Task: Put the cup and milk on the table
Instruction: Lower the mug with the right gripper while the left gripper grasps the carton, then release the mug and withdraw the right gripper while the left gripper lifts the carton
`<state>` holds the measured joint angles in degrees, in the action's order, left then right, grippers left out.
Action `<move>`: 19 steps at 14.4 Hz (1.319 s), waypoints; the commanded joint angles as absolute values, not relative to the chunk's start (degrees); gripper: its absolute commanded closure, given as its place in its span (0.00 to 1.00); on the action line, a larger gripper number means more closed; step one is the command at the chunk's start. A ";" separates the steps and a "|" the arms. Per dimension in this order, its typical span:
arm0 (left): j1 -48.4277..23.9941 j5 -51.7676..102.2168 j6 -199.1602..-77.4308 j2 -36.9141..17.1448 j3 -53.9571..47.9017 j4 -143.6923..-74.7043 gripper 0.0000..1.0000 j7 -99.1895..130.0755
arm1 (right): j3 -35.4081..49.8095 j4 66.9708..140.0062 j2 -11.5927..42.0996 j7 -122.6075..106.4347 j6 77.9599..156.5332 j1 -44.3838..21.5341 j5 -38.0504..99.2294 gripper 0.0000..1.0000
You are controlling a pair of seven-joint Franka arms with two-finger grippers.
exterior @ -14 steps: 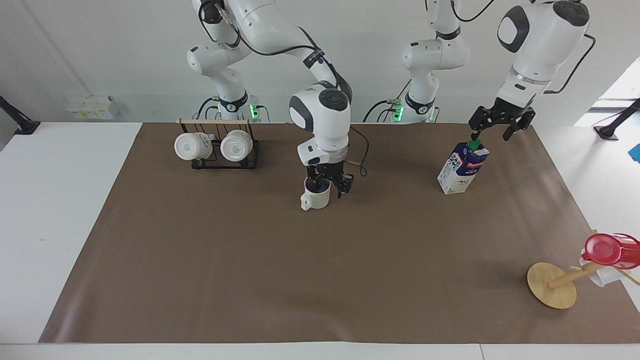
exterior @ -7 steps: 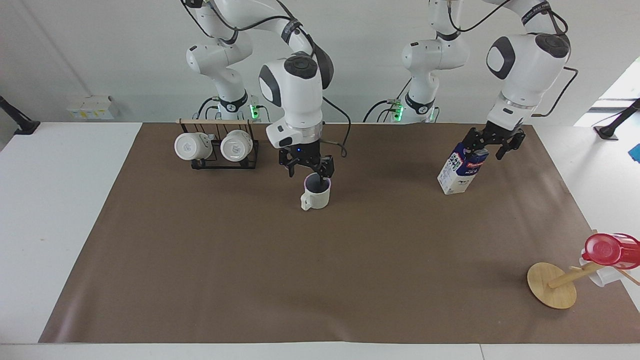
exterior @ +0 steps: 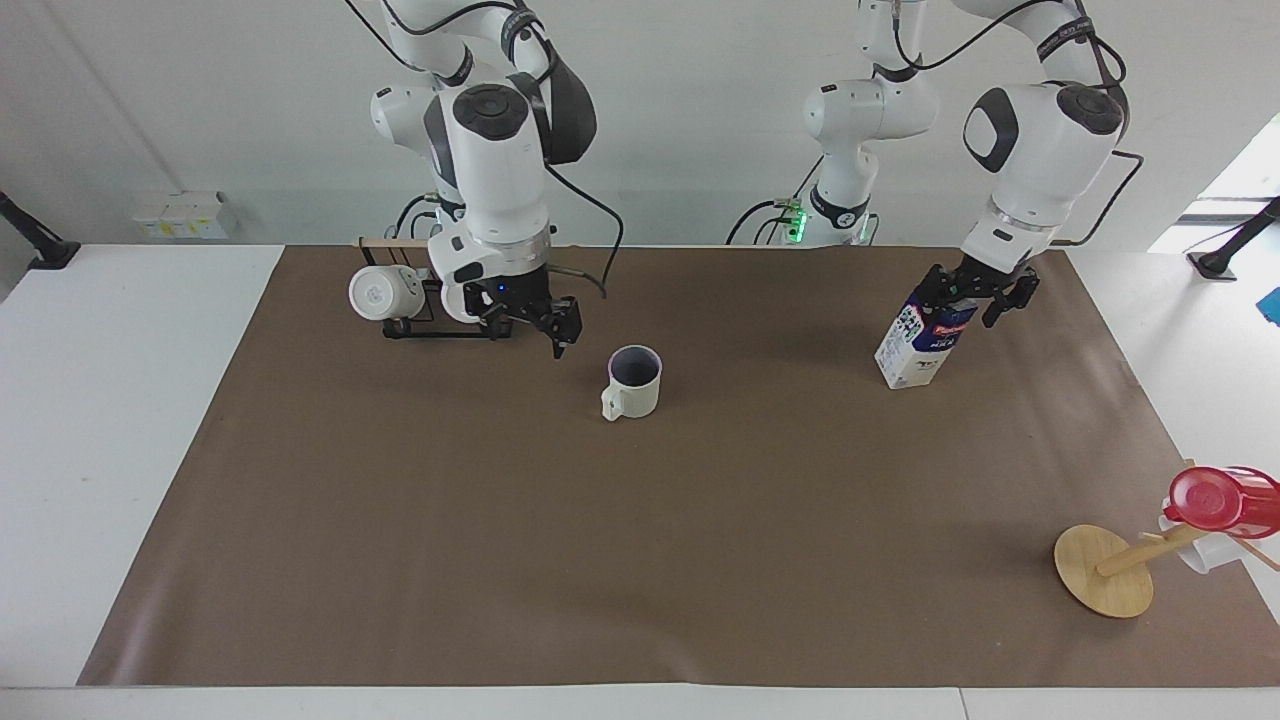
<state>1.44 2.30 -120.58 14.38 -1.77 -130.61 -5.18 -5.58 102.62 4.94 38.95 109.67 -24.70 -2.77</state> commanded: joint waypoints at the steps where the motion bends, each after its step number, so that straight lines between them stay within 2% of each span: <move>1: 1.23 1.41 -119.01 15.64 -1.58 -131.66 0.00 -5.63 | -4.92 103.89 2.29 33.68 107.15 -21.11 -2.37 0.00; 9: 1.14 1.41 -116.90 16.08 -1.58 -131.92 0.00 -5.63 | -5.01 106.51 -2.98 22.87 99.05 -10.47 0.70 0.00; 12: 1.23 1.41 -116.81 16.17 -1.58 -131.92 0.15 -5.71 | -5.01 109.15 -4.92 17.33 98.96 -5.90 0.70 0.00; 15: 1.14 1.41 -115.93 16.35 -1.58 -132.01 0.35 -5.80 | -5.10 108.29 -4.57 12.67 99.14 -3.00 0.79 0.00; 19: 1.23 1.41 -115.22 16.26 -1.58 -131.66 0.39 -5.80 | -5.27 100.65 -1.50 8.88 97.83 -1.14 1.93 0.00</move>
<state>1.44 2.28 -116.13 14.87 -1.77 -130.74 -5.44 -5.81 104.93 -3.10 11.56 99.26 -2.63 -0.13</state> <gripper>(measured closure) 0.379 0.000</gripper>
